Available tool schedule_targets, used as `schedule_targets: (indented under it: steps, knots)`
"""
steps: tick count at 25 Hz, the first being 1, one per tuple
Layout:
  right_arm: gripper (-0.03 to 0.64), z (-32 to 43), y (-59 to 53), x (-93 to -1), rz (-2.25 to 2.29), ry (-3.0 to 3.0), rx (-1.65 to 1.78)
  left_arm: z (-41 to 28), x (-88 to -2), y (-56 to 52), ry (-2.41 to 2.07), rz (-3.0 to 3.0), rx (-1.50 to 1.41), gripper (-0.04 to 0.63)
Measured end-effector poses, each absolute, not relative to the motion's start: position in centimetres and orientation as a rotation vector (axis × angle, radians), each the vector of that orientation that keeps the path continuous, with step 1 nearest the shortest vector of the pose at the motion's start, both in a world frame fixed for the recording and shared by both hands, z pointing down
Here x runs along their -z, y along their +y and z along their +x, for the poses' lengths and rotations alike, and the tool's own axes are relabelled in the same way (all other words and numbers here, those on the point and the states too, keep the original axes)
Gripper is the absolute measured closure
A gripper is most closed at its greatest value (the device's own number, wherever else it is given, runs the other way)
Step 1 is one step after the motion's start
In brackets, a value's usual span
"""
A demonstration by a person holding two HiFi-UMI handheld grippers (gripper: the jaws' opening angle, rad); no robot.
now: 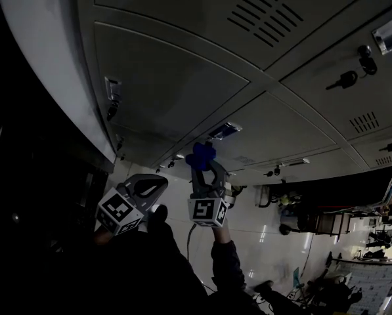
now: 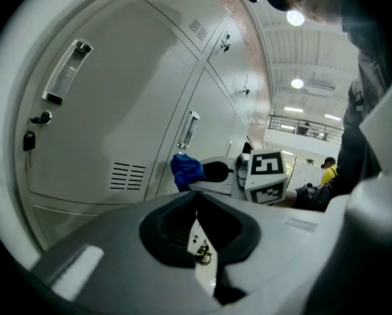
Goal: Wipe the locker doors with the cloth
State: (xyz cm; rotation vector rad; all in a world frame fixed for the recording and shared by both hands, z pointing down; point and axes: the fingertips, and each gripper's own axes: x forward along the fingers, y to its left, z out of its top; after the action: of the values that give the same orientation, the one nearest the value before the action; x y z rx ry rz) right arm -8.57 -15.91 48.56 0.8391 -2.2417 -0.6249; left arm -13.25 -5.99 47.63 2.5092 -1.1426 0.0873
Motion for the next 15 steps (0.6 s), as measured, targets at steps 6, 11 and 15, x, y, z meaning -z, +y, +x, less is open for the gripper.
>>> schedule_targets:
  steps: [6,11,15]
  knots:
    - [0.499,-9.0,-17.8,-50.0,0.907,-2.215,0.672,-13.2,-47.9,-5.4,-1.141,2.503,-0.122,0.615]
    - [0.499,-9.5,-18.8,-52.3,0.913,-2.182,0.686,-13.5,-47.8,-4.9,-1.149,2.503,-0.146,0.615]
    - [0.499,-9.3,-19.0,-56.0,0.866,-2.178,0.604,-13.8,-47.9,-4.6,-1.159,2.494,-0.160,0.615]
